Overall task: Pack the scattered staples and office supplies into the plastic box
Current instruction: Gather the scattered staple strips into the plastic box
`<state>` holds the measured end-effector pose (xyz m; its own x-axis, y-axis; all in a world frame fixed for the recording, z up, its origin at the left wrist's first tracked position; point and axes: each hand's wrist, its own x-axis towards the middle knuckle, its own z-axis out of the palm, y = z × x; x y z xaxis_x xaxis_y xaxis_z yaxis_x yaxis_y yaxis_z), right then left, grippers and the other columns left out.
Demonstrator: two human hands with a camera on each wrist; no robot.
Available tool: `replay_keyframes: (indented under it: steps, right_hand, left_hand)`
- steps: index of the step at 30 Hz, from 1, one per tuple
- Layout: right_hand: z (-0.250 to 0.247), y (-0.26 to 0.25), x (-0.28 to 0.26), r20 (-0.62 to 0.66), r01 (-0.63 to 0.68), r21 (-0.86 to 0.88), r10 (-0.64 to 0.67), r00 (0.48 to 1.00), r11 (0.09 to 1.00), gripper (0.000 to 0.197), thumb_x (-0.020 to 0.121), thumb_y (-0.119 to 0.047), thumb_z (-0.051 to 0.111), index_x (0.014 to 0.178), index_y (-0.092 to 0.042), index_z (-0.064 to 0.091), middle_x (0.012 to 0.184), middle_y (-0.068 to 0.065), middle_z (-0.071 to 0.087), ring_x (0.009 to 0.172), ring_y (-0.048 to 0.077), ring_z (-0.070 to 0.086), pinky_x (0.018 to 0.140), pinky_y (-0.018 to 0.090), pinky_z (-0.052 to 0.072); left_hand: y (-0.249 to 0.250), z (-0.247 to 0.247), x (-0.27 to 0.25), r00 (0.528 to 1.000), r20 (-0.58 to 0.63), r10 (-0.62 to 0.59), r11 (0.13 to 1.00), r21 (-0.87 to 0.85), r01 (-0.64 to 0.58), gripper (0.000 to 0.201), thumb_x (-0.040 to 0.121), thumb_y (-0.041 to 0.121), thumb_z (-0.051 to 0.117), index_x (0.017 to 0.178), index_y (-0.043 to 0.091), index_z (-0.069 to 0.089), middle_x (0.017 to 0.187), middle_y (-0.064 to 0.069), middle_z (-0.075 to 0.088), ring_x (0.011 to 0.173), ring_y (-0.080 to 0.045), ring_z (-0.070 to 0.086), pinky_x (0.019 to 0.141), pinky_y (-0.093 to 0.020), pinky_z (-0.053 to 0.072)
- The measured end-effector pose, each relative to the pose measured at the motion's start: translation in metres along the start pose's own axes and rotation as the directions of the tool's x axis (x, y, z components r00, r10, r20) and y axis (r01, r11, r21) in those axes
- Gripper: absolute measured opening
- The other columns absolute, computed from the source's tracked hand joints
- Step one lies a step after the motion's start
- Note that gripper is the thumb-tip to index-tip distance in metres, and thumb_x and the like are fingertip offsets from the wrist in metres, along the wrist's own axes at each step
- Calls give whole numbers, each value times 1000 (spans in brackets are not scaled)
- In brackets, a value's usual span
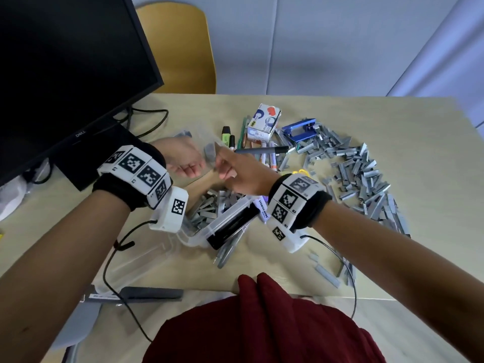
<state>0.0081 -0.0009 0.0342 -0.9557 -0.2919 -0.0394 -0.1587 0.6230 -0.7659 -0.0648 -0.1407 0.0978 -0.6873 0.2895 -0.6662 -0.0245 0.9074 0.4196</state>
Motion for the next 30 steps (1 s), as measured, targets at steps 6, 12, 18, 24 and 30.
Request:
replay_keyframes:
  steps: [6, 12, 18, 24, 30]
  right_hand:
    - [-40, 22, -12, -328, -67, 132, 107, 938, 989, 23, 78, 11, 48, 77, -11, 52, 83, 21, 63, 76, 29, 60, 70, 33, 49]
    - [-102, 82, -56, -419, -296, 120, 319, 850, 948, 31, 77, 6, 48, 63, -22, 45, 73, 14, 59, 78, 38, 63, 77, 46, 49]
    - [-121, 141, -113, -267, -484, -143, 438, 859, 863, 14, 81, 5, 52, 91, 5, 62, 96, 18, 65, 87, 24, 58, 74, 24, 40]
    - [-103, 185, -140, -53, -436, -371, 450, 892, 820, 22, 82, -1, 60, 103, -5, 64, 113, 11, 63, 106, 23, 57, 96, 33, 45]
    - [-89, 203, -143, -26, -319, -533, 362, 932, 783, 22, 81, -8, 61, 103, -12, 64, 114, 5, 53, 112, 23, 44, 92, 33, 43]
  left_hand:
    - [48, 12, 3, 963, -195, 186, 961, -168, -219, 17, 92, 4, 45, 79, 5, 56, 65, -6, 56, 44, -9, 48, 38, -14, 33]
    - [114, 61, 14, 936, -149, 319, 931, -137, -339, 16, 91, 11, 47, 79, 8, 56, 63, -3, 58, 41, -8, 51, 40, -14, 36]
    - [147, 144, 53, 961, 25, 275, 955, -127, -270, 20, 92, 10, 47, 74, 3, 53, 62, -9, 56, 39, -10, 49, 38, -17, 35]
    - [155, 197, 84, 984, 26, 175, 982, -71, -173, 25, 90, 6, 49, 67, 0, 54, 59, -11, 56, 51, -20, 55, 46, -23, 44]
    - [166, 223, 96, 979, -64, 195, 979, 78, -189, 30, 86, 6, 52, 110, -12, 58, 115, -26, 59, 104, -39, 59, 83, -43, 49]
